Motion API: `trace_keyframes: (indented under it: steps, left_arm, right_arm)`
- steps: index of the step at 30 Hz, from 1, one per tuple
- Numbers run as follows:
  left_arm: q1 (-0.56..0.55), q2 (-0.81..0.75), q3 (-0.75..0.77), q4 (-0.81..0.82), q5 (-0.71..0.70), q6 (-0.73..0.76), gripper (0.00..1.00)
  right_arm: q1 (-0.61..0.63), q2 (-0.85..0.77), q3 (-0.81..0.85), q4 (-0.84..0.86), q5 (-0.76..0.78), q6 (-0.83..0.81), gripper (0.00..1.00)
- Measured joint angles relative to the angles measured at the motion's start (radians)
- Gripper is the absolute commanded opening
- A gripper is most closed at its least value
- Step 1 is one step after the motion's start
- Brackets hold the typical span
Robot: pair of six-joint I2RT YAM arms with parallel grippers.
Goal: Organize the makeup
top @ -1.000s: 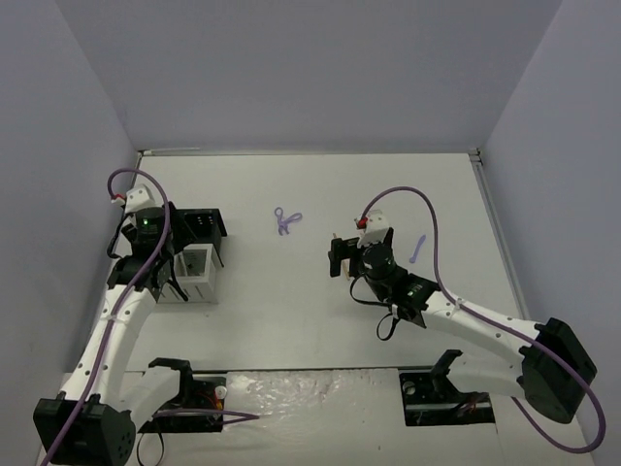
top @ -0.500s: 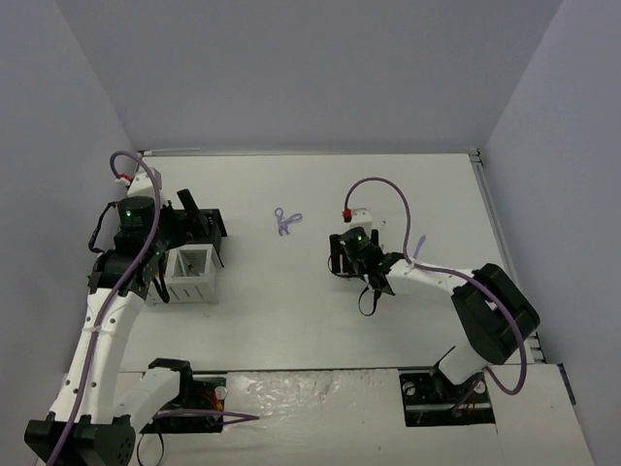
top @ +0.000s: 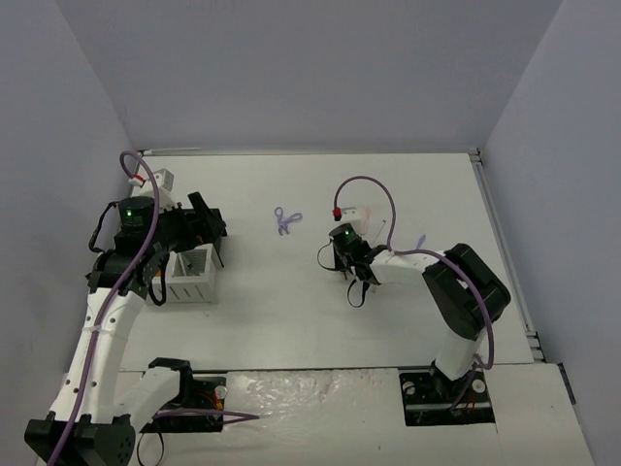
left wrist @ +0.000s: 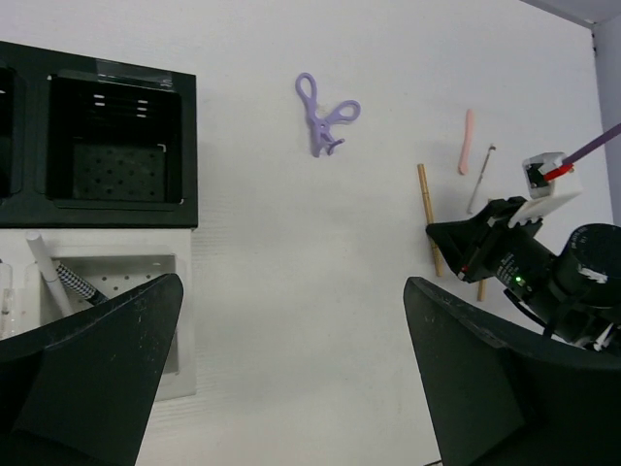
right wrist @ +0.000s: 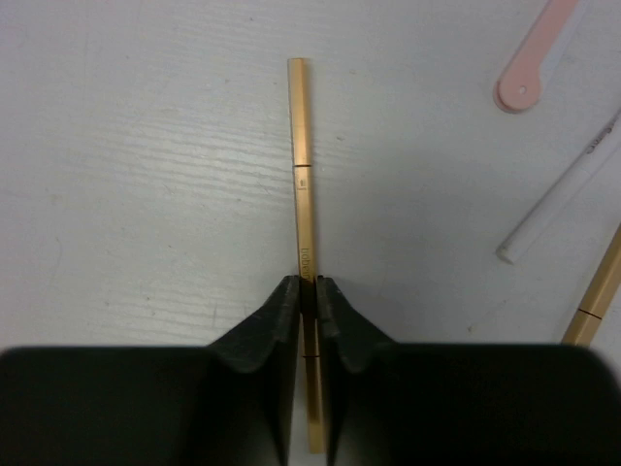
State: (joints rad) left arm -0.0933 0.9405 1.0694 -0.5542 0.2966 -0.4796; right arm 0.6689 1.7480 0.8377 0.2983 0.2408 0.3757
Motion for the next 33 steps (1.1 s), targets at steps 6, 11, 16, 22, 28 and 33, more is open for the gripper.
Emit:
trace_keyframes:
  steps: [6,11,16,22,28,33]
  left_arm:
    - [-0.047,0.0,-0.002,0.035,0.042,-0.051,0.97]
    - [-0.135,0.021,-0.002,0.071,0.044,-0.089,0.97]
    - [-0.227,0.067,-0.004,0.13,0.043,-0.135,0.97]
    - [-0.314,0.118,-0.004,0.179,0.029,-0.183,0.97]
    - [-0.385,0.133,-0.003,0.234,-0.01,-0.231,0.91]
    - [-0.444,0.157,-0.001,0.269,-0.041,-0.249,0.68]
  right_arm:
    - [0.004,-0.012,-0.017,0.029,-0.037,-0.013,0.0]
    - [0.081,-0.15,-0.111,0.059,-0.089,-0.039,0.0]
    - [0.235,-0.361,-0.129,0.147,-0.124,-0.08,0.0]
    - [0.282,-0.48,-0.131,0.297,-0.183,-0.096,0.0]
    - [0.303,-0.495,-0.133,0.361,-0.234,-0.102,0.0]
    - [0.308,-0.496,-0.141,0.393,-0.264,-0.105,0.0]
